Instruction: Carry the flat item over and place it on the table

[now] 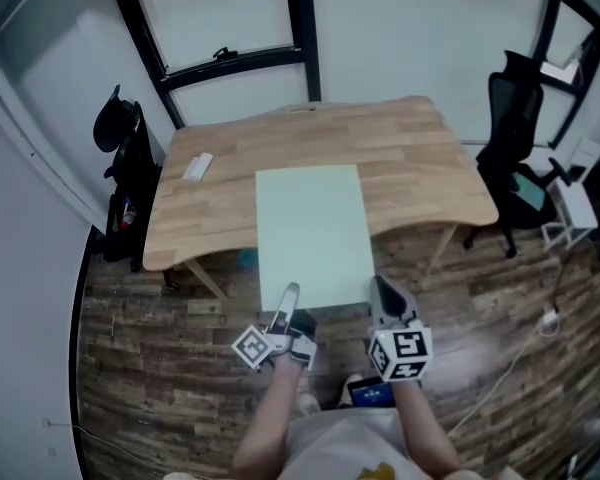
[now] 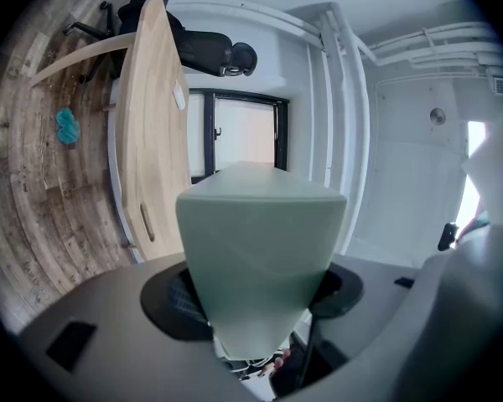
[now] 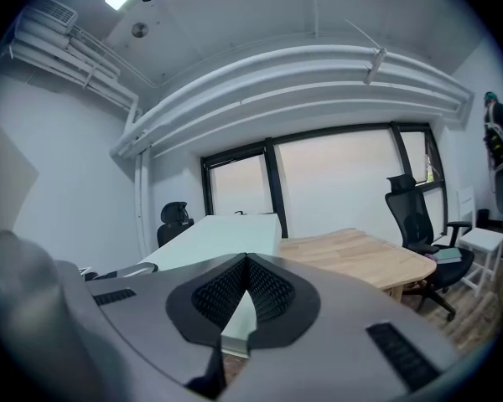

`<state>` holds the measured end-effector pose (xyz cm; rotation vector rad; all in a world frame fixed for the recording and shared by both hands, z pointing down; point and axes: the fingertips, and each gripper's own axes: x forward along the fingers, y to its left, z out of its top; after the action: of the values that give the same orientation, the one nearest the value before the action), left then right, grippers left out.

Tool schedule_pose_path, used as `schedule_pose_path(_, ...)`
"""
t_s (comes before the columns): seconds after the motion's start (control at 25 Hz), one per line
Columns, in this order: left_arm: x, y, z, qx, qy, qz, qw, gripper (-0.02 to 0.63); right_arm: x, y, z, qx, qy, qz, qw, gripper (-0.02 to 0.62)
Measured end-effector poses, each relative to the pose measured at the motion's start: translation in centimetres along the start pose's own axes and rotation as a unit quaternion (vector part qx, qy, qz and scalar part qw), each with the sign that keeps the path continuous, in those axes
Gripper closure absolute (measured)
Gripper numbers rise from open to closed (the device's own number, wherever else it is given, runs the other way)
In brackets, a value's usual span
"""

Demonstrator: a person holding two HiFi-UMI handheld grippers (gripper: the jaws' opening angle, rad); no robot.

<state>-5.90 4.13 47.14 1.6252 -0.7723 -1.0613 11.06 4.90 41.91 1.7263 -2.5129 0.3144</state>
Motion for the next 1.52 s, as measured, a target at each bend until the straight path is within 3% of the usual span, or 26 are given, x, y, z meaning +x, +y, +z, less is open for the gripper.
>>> schedule_pose_path(0.72,1.3,0.9,-0.6,0.015,-0.030,0.007,0.9994,0.319,1.2,-2.6,-0.2,0.005,0.003,0.030,1.000,0.598)
schedule_pose_path(0.92,3.1,1.3,0.1,-0.003,-0.036,-0.004,0.9993,0.319,2.6,-3.4,0.1,0.007,0.002,0.027,1.000,0.598)
schedule_pose_path(1.52,8.5,5.1,3.8,-0.018,0.006,0.009,0.9998,0.319,10.5,-3.4,0.5,0.005,0.020,0.008,1.000,0.598)
